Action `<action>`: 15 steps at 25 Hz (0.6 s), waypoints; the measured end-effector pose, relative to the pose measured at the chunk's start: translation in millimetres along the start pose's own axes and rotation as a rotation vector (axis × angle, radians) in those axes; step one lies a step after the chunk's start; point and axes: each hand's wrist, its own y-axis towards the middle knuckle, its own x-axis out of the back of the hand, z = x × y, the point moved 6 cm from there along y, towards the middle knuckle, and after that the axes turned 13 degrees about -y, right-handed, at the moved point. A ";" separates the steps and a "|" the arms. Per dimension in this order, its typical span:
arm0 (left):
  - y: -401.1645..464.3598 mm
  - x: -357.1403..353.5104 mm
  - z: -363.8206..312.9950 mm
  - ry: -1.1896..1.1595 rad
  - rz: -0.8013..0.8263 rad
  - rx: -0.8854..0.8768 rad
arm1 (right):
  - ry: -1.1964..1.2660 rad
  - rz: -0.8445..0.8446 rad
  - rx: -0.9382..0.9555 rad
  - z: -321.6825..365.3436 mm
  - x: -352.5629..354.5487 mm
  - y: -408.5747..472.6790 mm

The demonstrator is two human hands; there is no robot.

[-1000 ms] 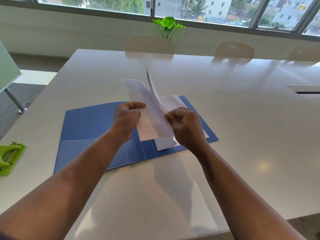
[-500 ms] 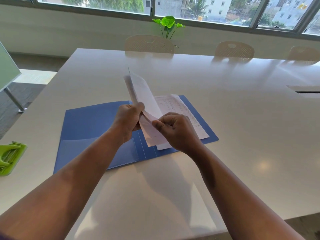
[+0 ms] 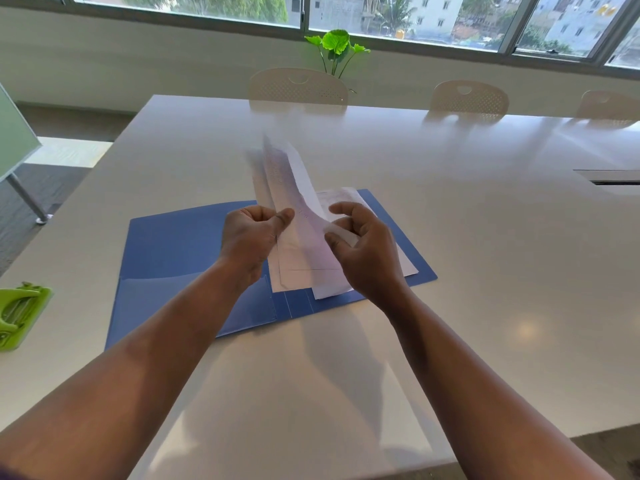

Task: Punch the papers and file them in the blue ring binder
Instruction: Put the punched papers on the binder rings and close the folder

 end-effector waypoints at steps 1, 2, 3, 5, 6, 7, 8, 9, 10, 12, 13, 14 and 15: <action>-0.4 1.3 -1.2 0.032 -0.009 -0.039 | 0.015 0.005 0.011 2.3 -1.7 -1.2; -0.6 2.7 -1.7 0.073 -0.007 -0.069 | 0.025 0.008 0.025 4.3 -3.5 -2.0; -0.7 2.9 -2.5 0.097 -0.004 -0.090 | 0.021 0.010 0.040 6.1 -5.7 -2.8; 0.1 1.6 -3.8 0.102 -0.007 -0.105 | -0.005 0.007 0.081 11.7 -10.5 -6.9; -0.4 1.2 -3.4 0.037 -0.016 -0.064 | -0.016 0.000 0.106 14.7 -13.0 -10.1; -2.9 0.6 -2.5 -0.045 -0.033 0.004 | -0.030 0.000 0.132 17.5 -16.1 -13.1; -3.7 1.3 -0.2 -0.112 -0.046 0.067 | -0.045 0.014 0.155 19.5 -19.9 -15.8; -3.2 2.3 2.7 -0.144 -0.049 0.118 | -0.056 0.045 0.173 21.0 -24.2 -18.3; -2.8 3.4 4.0 -0.135 -0.045 0.128 | -0.052 0.090 0.183 20.4 -28.6 -20.2; -0.3 7.5 9.0 -0.079 -0.032 0.126 | 0.002 0.188 0.159 15.6 -34.1 -21.7; -0.4 9.4 10.7 -0.051 -0.039 0.127 | 0.036 0.217 0.129 11.6 -34.4 -21.3; -0.4 10.9 11.2 -0.032 -0.045 0.124 | 0.070 0.218 0.091 5.7 -32.9 -19.7; 0.9 12.3 13.1 -0.029 -0.051 0.124 | 0.093 0.194 0.045 -2.8 -29.9 -17.0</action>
